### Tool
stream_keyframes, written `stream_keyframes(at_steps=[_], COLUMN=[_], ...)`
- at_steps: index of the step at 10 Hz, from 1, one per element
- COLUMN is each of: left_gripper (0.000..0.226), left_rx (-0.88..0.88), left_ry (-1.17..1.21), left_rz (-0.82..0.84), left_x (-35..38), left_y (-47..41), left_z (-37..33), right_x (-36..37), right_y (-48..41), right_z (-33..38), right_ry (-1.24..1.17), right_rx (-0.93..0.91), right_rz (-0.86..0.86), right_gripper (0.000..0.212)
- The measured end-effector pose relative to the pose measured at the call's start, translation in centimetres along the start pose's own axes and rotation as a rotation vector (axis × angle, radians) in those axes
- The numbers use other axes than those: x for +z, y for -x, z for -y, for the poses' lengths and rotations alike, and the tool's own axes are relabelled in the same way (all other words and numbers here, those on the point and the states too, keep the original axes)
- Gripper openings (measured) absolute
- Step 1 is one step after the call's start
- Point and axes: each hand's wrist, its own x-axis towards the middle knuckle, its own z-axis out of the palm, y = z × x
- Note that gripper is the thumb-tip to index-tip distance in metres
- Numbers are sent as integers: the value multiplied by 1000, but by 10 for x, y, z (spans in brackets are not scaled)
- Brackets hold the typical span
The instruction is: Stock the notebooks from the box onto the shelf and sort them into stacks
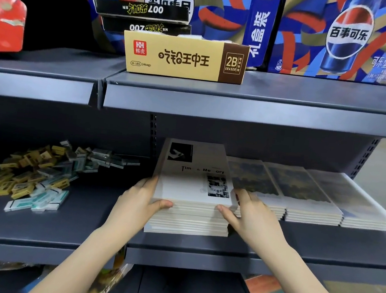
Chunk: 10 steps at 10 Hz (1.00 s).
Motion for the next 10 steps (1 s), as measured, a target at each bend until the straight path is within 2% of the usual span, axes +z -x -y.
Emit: stream_keyframes(at_steps=[2, 4, 6, 8, 9, 10], left_gripper=[78, 71, 72, 63, 59, 49], left_rx=[-49, 22, 164, 142, 154, 166], left_ry=[119, -73, -393, -342, -283, -36], left_rz=[-47, -62, -140, -45, -30, -176], left_x=[3, 3, 2, -4, -15, -38], left_y=[2, 8, 6, -4, 0, 16], left_z=[0, -1, 5, 7, 0, -6], right_x=[-1, -4, -8, -10, -16, -36], right_y=[2, 3, 2, 4, 6, 10], right_z=[1, 4, 7, 12, 18, 19], right_ry=[-76, -56, 5, -28, -113, -437], right_rx=[28, 30, 42, 96, 112, 147], right_rz=[28, 38, 60, 64, 11, -151], right_gripper=[57, 55, 60, 58, 47, 33])
